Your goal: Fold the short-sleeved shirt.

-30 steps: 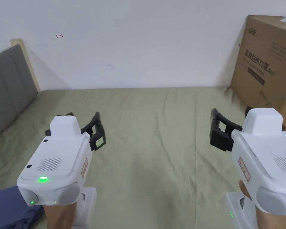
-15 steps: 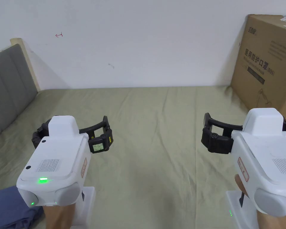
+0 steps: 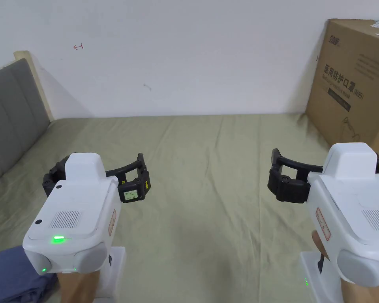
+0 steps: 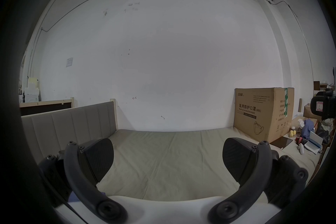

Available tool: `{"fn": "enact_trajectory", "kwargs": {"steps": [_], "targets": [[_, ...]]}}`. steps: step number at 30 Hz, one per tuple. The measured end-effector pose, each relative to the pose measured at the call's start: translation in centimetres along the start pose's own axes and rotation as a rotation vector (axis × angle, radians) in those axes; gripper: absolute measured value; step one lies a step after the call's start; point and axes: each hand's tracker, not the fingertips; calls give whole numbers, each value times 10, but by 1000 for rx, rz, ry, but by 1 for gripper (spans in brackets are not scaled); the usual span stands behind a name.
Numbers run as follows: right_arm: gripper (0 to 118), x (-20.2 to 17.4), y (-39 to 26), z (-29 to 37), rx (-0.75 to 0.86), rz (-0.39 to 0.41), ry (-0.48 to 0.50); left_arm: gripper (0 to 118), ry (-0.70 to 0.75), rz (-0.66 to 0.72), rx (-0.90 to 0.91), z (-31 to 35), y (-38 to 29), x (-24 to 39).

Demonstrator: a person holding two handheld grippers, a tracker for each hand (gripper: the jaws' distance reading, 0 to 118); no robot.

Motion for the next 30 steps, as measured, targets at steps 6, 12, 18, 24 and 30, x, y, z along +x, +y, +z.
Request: {"fn": "enact_trajectory", "kwargs": {"steps": [6, 12, 18, 24, 30], "targets": [[118, 0, 0, -1, 3, 0, 3, 118, 0, 4, -1, 8, 7, 5], [118, -1, 0, -2, 3, 1, 4, 118, 3, 1, -6, 4, 4, 4], [118, 1, -1, -2, 0, -3, 2, 118, 4, -6, -4, 3, 1, 3], [118, 1, -1, -2, 0, -2, 6, 118, 10, -8, 3, 2, -2, 2], [118, 0, -1, 0, 3, 2, 6, 118, 10, -10, 2, 1, -5, -1]]}}
